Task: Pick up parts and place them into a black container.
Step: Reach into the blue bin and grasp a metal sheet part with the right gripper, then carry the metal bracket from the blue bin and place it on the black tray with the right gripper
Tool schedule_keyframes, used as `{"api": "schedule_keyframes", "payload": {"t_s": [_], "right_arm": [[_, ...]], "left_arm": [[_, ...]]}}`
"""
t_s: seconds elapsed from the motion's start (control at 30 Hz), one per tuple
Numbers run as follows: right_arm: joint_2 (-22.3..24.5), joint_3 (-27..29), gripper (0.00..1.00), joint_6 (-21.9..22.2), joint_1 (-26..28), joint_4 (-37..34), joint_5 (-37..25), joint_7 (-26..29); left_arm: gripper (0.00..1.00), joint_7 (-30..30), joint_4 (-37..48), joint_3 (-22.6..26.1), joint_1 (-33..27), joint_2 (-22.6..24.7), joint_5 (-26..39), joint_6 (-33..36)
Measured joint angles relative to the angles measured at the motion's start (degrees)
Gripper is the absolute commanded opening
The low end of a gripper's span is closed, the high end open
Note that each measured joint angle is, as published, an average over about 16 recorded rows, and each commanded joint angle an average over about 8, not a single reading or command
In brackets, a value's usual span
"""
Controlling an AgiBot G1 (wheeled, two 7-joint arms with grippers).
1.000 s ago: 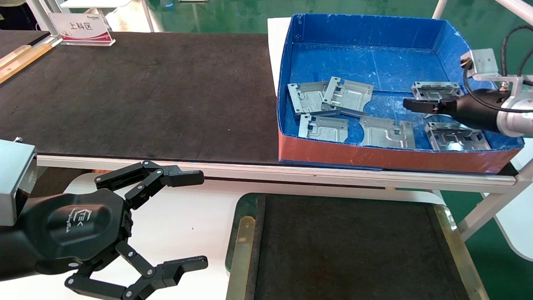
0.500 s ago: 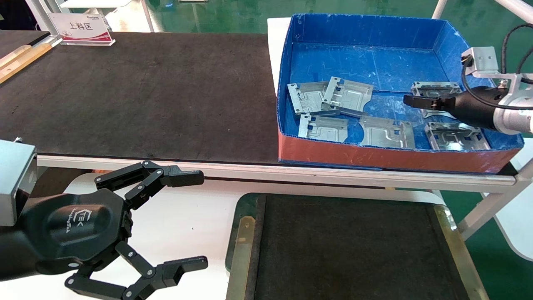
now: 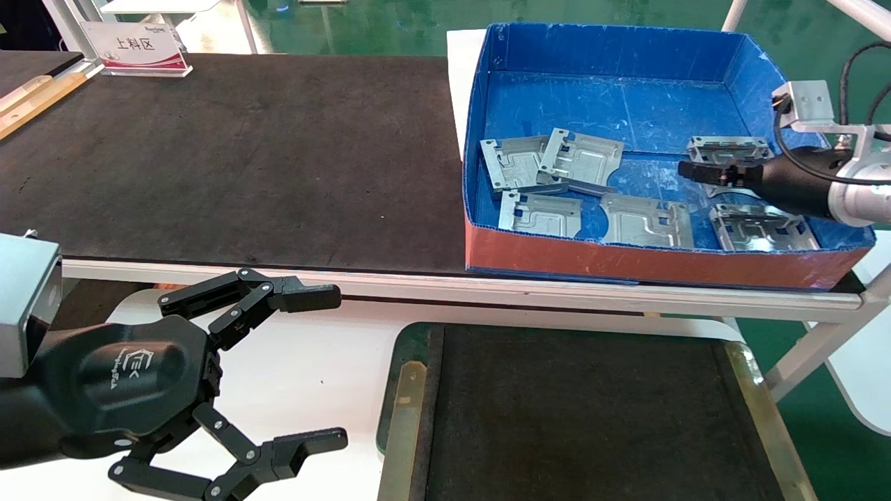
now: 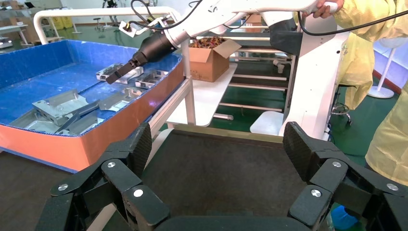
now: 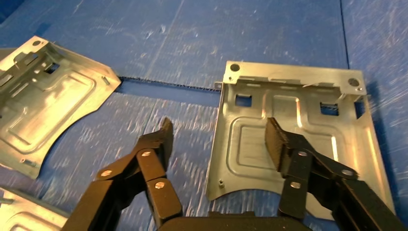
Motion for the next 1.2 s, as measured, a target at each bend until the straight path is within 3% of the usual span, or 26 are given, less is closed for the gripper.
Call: {"api": "schedule_keyframes", "payload": {"t_s": [1.2], "right_arm": [[1.09, 0.12, 0.0, -1.4, 0.38, 1.83, 0.13, -1.05]], "left_arm": [[1.0, 0.0, 0.0, 0.01, 0.0, 0.0, 0.0, 0.0]]}}
